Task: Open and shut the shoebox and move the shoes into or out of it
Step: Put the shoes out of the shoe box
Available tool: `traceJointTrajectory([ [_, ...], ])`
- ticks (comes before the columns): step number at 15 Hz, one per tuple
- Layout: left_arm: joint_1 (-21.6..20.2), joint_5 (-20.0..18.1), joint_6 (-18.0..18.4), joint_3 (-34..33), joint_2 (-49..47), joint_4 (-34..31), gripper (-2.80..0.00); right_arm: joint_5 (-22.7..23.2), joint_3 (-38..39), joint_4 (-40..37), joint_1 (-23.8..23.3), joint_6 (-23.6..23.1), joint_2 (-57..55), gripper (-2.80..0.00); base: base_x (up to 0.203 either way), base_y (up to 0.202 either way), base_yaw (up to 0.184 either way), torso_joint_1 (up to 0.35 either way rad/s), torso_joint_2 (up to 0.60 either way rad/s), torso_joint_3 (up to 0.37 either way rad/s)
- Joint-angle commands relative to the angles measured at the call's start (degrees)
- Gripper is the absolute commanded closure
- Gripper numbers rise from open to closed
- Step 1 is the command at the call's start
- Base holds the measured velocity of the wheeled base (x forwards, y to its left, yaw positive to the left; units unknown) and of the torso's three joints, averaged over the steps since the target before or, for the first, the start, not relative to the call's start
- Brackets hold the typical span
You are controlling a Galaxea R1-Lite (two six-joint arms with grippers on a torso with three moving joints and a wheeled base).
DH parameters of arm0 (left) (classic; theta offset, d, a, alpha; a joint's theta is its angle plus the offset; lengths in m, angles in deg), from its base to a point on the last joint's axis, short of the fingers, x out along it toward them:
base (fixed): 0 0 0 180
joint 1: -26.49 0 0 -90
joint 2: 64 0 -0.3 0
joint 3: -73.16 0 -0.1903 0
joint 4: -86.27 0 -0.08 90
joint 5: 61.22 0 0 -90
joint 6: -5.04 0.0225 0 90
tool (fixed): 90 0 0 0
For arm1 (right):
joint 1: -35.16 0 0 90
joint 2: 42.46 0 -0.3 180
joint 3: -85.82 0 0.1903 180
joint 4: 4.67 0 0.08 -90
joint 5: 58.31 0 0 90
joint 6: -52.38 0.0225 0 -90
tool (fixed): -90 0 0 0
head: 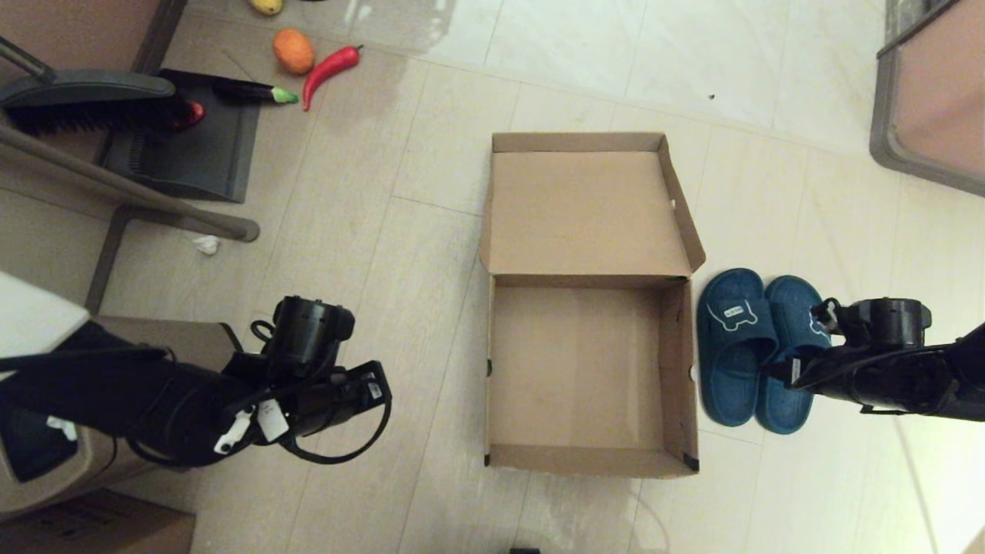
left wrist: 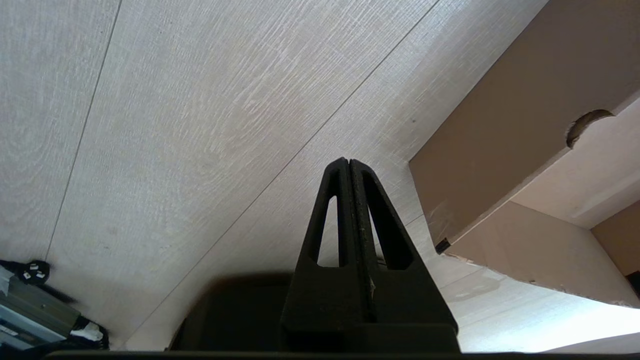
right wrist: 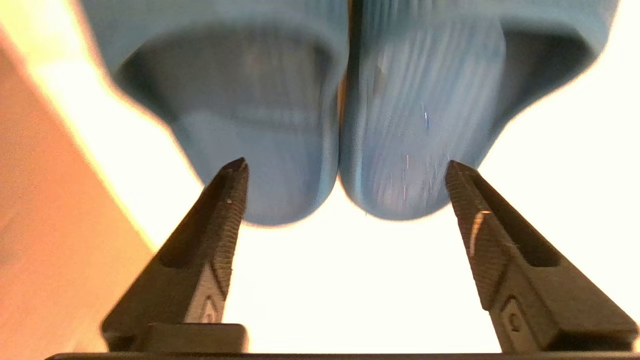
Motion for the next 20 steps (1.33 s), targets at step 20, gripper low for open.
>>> traceJointTrajectory([
  [20,6.25,2.33,-0.22,8.51,-6.37,-0.23,0.00,1.97,-8.51,8.84,-1.40,0.25,-10.56,-2.80,0.000,0.000,0.000,0.000,0.00,0.000],
])
